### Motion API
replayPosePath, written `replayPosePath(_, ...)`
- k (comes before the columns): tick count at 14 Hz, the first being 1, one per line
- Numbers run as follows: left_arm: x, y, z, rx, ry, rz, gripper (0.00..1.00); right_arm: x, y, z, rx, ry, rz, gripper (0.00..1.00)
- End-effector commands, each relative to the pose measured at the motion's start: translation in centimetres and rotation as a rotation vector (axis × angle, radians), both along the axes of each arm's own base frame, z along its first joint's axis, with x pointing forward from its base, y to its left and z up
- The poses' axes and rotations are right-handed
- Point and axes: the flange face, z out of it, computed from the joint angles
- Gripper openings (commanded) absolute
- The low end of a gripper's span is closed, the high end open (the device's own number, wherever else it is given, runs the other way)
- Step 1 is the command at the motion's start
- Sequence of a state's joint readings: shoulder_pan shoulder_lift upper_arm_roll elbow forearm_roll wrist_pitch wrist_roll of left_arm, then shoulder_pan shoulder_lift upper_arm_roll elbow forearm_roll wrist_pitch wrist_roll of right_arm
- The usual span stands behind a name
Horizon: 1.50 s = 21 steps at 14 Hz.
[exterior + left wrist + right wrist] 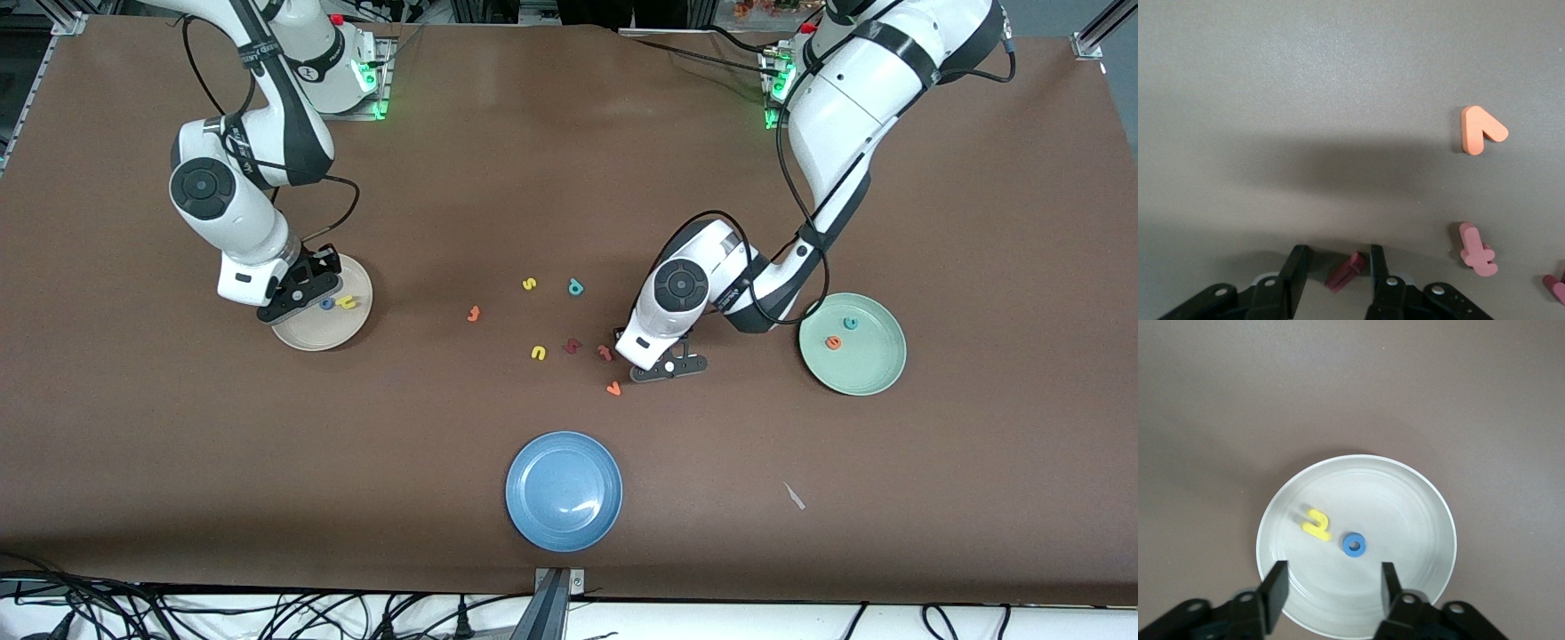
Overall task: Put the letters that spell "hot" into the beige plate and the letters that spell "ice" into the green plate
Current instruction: 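Carry the h to the beige plate while the left gripper grasps pink l, then release the h, reach the orange f while the left gripper carries l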
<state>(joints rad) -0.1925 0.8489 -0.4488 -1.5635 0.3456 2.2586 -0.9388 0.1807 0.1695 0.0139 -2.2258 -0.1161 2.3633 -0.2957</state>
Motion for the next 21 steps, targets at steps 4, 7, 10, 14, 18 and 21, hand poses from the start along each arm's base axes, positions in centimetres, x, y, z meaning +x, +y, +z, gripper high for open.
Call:
replayPosePath(4, -0.6, -0.2, -1.2, 0.011, 0.031, 0.006, 0.15, -0.6, 4.3, -1.3, 0.058, -0.006, -0.112, 0.78)
replayPosePath(7, -0.3, 0.0, -1.0, 0.011, 0.025, 0.009, 0.03, -0.3, 8.8, -3.4, 0.098, -0.03, -0.186, 0.79)
replayPosePath(10, 0.6, 1.2, 0.2, 0.032, 0.028, 0.025, 0.0, 0.0, 12.1, -5.1, 0.135, -0.042, -0.267, 0.79)
replayPosePath(14, 4.2, 6.0, 6.0, 0.069, 0.014, 0.086, 0.0, 0.2, 15.4, -6.7, 0.176, -0.07, -0.401, 0.78)
replayPosePath(18, 6.2, 14.6, 12.2, 0.138, 0.071, 0.038, 0.0, -1.2, 19.3, -8.2, 0.209, -0.076, -0.519, 0.78)
replayPosePath(21, 6.8, 22.6, 12.9, 0.125, 0.188, -0.041, 0.0, -1.5, 21.8, -8.6, 0.217, -0.076, -0.596, 0.78)
